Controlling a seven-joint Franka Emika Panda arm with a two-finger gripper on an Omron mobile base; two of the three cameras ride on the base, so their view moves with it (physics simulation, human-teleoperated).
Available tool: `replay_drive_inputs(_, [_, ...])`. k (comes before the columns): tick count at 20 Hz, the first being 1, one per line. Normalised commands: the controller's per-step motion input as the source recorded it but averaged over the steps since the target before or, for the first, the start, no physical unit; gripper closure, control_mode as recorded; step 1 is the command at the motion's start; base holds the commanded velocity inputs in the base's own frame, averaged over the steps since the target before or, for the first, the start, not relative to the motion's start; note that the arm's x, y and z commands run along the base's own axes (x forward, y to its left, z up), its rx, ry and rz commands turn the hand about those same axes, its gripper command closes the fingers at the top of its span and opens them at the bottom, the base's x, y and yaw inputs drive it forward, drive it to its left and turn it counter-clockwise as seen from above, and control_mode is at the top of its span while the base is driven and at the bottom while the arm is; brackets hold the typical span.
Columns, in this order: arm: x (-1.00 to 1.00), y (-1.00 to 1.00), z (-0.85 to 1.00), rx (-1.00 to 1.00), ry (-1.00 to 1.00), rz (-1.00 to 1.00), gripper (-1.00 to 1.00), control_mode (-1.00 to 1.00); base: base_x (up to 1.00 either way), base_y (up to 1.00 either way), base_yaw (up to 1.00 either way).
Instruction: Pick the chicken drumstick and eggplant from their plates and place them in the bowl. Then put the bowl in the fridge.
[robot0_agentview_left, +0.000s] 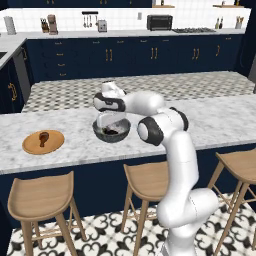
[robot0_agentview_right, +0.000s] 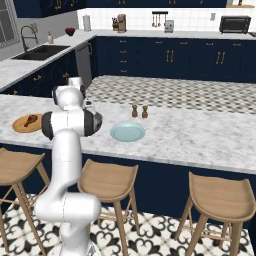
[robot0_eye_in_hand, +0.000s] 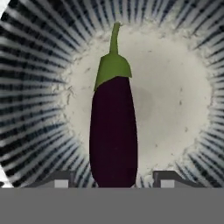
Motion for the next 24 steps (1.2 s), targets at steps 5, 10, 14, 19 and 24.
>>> replay_drive_inputs(5, [-0.58, -0.19, 0.06, 0.01, -0.03, 0.0, -1.0, -1.0, 0.0, 0.0, 0.0])
replay_drive_inputs(10, [-0.88, -0.43, 0.45, 0.01, -0.03, -0.05, -1.0, -1.0, 0.0, 0.0, 0.0])
replay_drive_inputs(14, [-0.89, -0.63, 0.36, 0.02, 0.0, -0.14, -1.0, -1.0, 0.0, 0.0, 0.0])
replay_drive_inputs(19, [-0.9, -0.53, 0.35, 0.03, 0.0, -0.15, -1.0, -1.0, 0.0, 0.0, 0.0])
replay_drive_inputs(24, [-0.81, -0.76, 0.26, 0.0, 0.0, -0.17, -1.0, -1.0, 0.0, 0.0, 0.0])
